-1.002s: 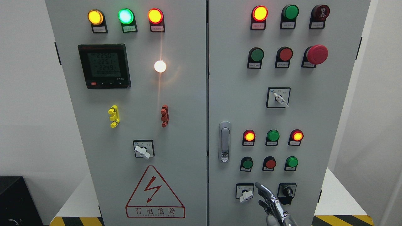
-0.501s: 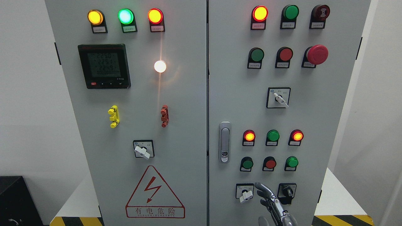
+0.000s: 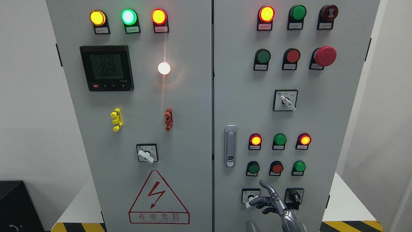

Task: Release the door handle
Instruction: 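Raise the right hand up toward the silver door handle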

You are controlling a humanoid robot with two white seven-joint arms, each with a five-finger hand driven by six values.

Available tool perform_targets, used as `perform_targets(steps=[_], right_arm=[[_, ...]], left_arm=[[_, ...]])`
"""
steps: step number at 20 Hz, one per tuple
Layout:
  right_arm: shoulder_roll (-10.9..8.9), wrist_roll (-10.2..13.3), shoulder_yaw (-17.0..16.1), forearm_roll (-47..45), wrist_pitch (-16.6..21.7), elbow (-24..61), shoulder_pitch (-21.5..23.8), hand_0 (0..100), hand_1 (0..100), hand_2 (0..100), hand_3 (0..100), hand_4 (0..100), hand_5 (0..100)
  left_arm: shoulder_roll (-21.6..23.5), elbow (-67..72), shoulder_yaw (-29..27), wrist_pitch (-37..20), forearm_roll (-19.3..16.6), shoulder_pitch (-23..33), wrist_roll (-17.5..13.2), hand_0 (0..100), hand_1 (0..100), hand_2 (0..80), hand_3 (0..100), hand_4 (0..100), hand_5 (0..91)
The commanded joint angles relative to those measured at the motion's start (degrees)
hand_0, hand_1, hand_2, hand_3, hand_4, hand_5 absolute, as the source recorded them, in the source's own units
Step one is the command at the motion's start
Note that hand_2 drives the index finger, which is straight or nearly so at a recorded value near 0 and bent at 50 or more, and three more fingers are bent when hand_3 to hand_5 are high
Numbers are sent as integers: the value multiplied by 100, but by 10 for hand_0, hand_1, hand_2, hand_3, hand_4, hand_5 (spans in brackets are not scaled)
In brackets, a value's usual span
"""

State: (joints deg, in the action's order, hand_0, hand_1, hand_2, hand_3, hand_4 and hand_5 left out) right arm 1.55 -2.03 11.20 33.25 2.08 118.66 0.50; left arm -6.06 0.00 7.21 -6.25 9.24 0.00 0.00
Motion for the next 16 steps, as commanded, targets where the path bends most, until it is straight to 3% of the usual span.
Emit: perform_targets(steps=[1, 8, 13, 16], right_arm=[[135, 203, 418, 1418, -6, -246, -252, 355, 278, 0, 999, 1000, 1000], [223, 265, 515, 2483, -6, -554, -489, 357, 260, 5, 1000, 1000, 1000], [329, 703, 524, 3292, -15, -1028, -814, 356, 252, 6, 1000, 1000, 1000], [478, 792, 533, 3731, -15, -1222, -964, 358, 250, 9, 1000, 1000, 1000]], left_arm=[[0, 167, 0, 1, -1, -149, 0, 120, 556, 0, 0, 0, 0], [0, 167, 0, 1, -1, -149, 0, 120, 556, 0, 0, 0, 0], [0, 167, 0, 1, 8, -149, 0, 120, 556, 0, 0, 0, 0], [0, 167, 0, 1, -1, -149, 0, 120, 556, 0, 0, 0, 0]])
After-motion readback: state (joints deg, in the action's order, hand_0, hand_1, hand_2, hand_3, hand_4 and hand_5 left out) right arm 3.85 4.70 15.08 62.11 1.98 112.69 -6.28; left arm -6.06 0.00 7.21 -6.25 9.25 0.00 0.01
